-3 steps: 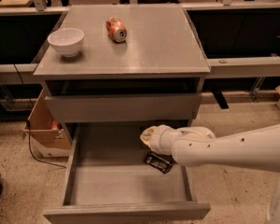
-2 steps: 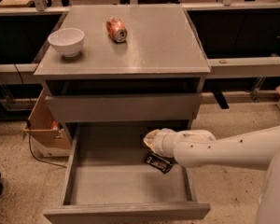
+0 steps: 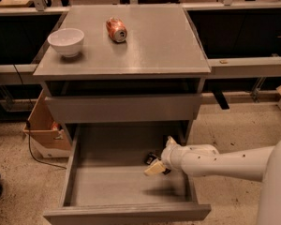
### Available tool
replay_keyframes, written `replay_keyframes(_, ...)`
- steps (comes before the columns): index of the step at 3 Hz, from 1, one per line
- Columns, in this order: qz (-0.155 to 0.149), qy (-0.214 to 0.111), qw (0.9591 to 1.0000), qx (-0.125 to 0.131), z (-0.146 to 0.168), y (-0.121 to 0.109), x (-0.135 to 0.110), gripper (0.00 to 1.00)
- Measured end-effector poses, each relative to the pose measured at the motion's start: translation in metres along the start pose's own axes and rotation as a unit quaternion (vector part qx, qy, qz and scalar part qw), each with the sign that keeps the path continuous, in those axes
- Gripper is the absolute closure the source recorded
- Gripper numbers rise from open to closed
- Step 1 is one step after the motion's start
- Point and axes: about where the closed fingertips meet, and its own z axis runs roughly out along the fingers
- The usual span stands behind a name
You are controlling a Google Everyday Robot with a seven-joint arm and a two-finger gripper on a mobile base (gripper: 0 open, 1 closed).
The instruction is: Pick rxbar chocolate from middle drawer and place on counter
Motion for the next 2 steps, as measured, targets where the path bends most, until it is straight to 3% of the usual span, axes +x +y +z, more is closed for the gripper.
replay_keyframes(1,0.043,0.002,0.9987,-0.027,0.034,0.011,0.035,0.00)
replay_keyframes(2,0.058,0.003,0.9973,-0.044,0.054,0.014,0.049,0.00)
